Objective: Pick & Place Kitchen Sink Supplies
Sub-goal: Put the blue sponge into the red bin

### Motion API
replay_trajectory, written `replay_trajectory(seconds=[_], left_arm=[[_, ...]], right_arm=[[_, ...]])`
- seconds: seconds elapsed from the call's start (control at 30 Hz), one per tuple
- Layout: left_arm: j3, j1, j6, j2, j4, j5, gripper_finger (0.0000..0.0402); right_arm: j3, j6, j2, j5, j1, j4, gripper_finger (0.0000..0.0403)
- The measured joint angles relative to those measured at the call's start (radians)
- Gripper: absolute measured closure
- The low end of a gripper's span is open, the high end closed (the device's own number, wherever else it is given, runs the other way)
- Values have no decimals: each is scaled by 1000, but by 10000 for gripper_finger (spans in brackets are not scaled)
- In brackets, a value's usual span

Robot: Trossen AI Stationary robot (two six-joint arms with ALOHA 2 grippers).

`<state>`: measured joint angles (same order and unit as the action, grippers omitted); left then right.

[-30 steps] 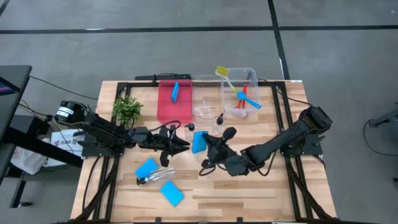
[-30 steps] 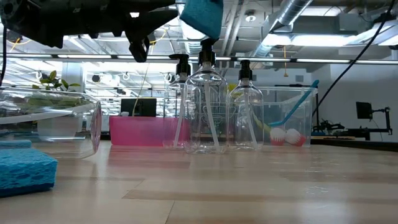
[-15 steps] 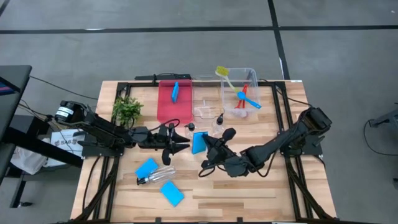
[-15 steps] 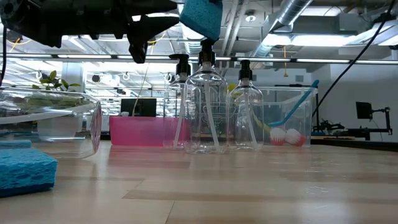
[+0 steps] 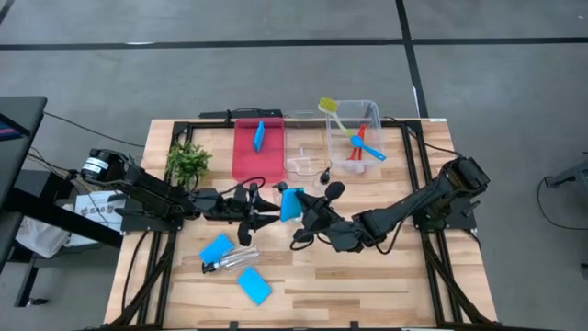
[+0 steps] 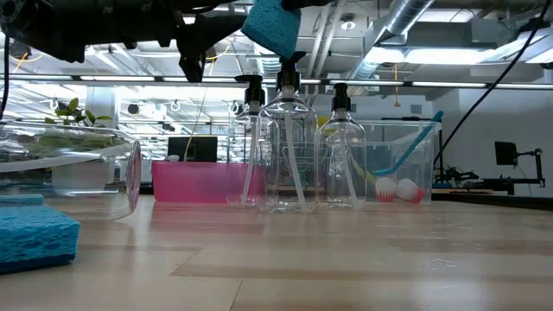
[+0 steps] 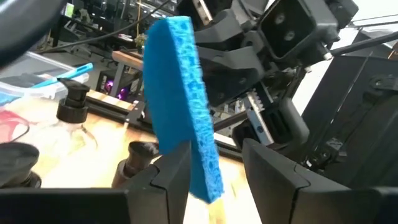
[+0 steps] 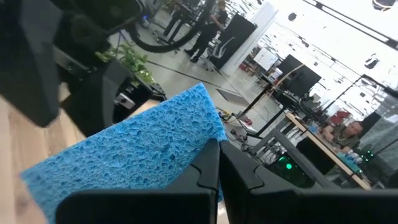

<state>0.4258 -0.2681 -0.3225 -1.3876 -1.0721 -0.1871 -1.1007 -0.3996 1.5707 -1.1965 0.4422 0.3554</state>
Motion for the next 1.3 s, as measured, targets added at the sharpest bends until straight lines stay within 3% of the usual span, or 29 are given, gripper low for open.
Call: replay_trajectory(seconds=[0.83,1.3], left_arm=[[6,1,4,-2,21,-21,257],[5,1,38,-2,24,-31,257]], right_arm=[[0,-53,0,22,15,74,403],[0,-55,0,82,-58,104,403]])
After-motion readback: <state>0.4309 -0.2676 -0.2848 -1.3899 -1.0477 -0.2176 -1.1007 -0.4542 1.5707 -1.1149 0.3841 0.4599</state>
